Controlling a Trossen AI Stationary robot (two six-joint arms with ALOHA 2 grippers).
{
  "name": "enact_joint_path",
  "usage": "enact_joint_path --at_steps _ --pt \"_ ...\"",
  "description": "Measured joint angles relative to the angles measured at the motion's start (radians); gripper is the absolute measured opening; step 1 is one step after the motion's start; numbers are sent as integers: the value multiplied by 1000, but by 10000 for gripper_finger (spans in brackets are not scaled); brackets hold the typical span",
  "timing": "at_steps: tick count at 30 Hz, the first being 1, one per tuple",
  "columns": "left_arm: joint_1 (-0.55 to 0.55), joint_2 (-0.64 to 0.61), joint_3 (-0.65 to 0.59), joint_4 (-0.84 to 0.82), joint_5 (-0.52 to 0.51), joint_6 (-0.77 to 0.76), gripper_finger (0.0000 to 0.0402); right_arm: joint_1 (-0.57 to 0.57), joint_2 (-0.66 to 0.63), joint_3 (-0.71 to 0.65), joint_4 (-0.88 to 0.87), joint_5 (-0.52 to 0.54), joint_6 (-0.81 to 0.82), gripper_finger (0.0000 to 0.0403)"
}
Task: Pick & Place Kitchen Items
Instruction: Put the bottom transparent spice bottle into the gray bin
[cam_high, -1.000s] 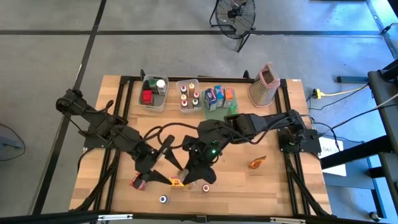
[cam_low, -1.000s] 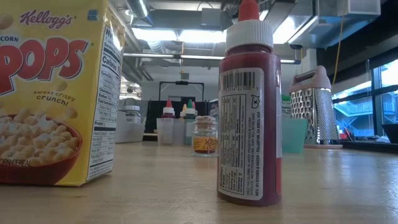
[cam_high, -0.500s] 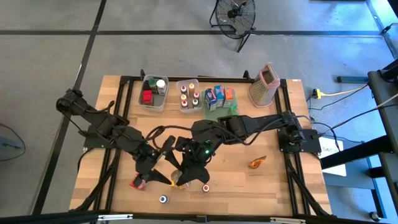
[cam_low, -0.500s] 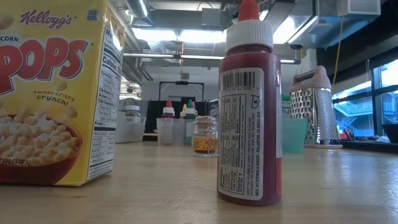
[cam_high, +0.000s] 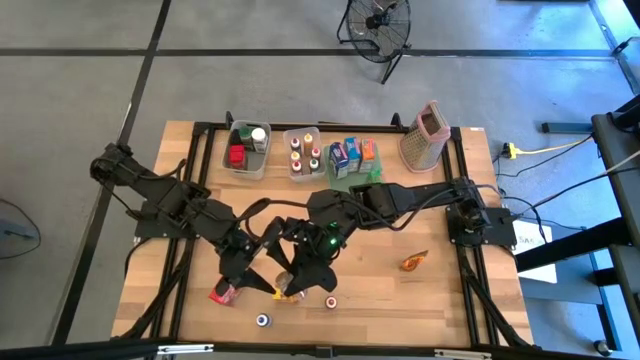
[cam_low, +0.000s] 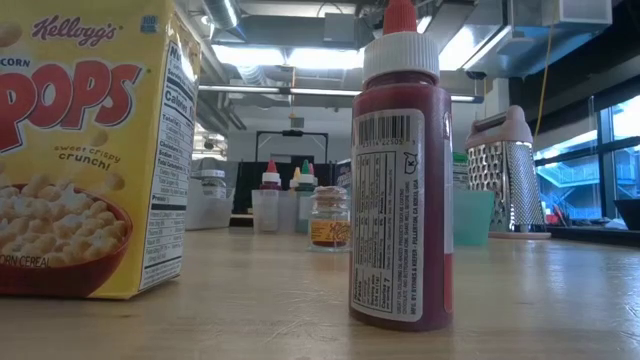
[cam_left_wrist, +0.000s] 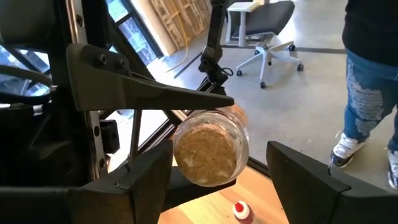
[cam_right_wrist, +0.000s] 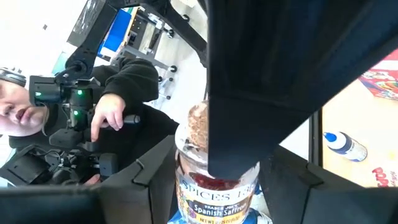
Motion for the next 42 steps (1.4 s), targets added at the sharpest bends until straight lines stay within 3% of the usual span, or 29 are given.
enact_joint_path --at_steps 15,42 --pt "39 1 0 39 73 51 253 -3 0 0 2 3 0 188" --pt "39 17 0 68 16 94 253 -20 -2 1 1 11 0 188"
